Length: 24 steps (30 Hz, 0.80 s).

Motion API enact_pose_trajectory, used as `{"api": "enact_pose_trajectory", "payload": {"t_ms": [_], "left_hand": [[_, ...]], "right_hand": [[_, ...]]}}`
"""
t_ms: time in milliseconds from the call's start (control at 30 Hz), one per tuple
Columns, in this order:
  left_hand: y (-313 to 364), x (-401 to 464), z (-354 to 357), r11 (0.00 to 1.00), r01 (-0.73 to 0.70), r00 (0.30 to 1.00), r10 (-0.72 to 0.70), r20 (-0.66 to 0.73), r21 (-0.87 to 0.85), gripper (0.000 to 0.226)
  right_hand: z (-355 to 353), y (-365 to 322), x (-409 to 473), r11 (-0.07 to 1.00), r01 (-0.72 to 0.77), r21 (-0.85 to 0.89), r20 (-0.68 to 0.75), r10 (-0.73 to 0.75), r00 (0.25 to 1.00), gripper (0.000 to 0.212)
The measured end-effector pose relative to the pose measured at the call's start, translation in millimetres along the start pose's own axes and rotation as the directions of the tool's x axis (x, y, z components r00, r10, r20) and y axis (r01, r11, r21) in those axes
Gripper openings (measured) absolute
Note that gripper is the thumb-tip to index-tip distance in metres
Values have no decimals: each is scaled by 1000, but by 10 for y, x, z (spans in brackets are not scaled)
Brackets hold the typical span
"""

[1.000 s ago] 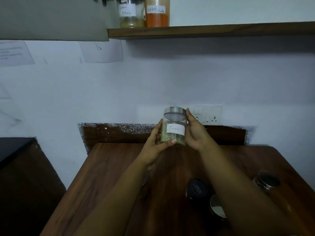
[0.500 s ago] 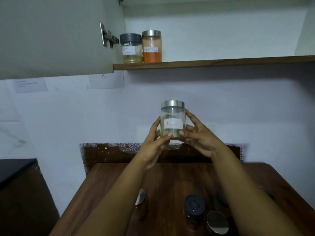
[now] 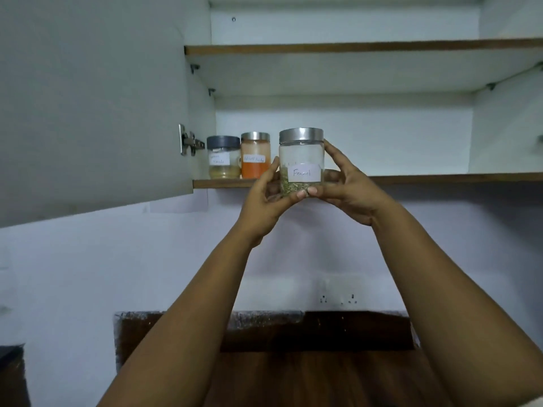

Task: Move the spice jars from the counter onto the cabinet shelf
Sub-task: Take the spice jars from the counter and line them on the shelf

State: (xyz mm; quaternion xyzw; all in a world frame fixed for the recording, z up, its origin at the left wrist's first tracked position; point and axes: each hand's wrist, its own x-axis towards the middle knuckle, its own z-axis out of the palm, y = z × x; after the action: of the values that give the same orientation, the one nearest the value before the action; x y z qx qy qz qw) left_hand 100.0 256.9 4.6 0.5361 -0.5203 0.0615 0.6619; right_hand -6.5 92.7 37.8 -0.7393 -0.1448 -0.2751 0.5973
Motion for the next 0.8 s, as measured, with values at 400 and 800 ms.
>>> {"api": "enact_pose_trajectory", "payload": {"t_ms": [400, 800], "left_hand": [[-469, 775, -128, 669, 18, 950, 220, -222, 743, 44], [-1002, 837, -388, 455, -207, 803, 585, -116, 866, 20]], "right_hand": [[-352, -71, 1054, 859, -209, -467, -96, 185, 978, 111], [-409, 250, 1620, 643, -449, -621, -253, 377, 891, 129]]}}
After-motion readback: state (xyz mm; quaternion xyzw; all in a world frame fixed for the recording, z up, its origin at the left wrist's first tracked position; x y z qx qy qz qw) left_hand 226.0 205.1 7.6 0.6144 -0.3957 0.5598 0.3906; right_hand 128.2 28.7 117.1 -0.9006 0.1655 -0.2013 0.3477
